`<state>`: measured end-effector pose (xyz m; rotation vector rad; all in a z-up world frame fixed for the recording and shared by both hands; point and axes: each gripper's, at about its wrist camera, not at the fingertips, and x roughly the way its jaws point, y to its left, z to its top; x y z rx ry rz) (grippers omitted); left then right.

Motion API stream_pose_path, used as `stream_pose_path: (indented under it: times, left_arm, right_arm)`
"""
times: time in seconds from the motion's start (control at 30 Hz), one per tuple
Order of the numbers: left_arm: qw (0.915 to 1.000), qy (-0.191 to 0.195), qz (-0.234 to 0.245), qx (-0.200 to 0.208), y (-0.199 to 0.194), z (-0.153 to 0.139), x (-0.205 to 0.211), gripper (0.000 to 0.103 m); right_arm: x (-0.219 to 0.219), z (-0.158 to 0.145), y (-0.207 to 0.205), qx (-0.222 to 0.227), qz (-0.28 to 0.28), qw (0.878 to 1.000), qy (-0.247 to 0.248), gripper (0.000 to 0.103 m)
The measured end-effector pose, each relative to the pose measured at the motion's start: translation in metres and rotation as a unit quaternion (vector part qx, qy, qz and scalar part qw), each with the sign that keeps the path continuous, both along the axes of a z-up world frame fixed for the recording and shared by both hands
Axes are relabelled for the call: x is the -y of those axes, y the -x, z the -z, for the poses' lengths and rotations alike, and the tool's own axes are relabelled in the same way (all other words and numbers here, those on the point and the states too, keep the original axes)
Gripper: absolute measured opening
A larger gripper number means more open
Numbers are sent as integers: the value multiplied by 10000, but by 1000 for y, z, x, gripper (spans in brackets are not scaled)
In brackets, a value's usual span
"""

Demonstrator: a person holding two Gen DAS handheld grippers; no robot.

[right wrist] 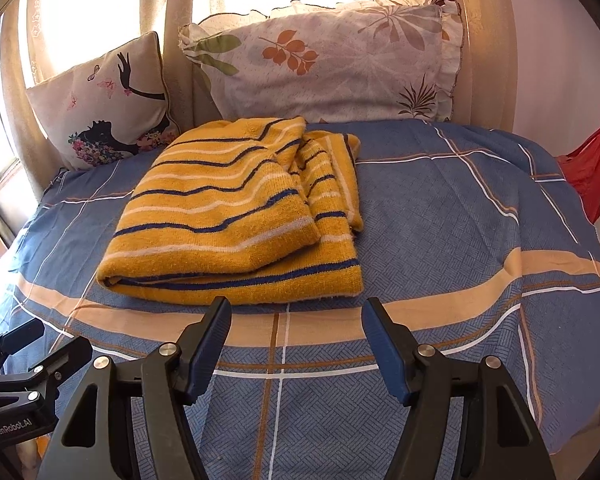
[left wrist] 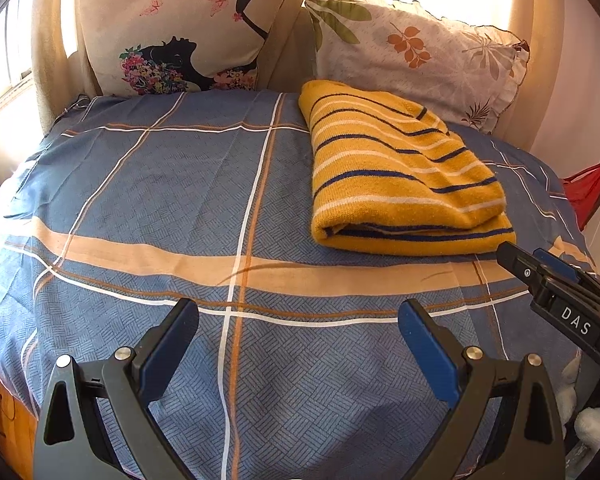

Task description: Fold small clothes

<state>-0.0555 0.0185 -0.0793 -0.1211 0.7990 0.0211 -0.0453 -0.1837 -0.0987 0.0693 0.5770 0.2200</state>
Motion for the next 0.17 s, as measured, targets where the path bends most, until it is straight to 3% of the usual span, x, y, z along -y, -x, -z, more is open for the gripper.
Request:
stream_pose_path:
  times: [0.17]
  left_arm:
    - [9999,-96,19,83,10,-6,3,100]
  right_arm:
    - [1,-2,9,24,-1,10000,-49,73]
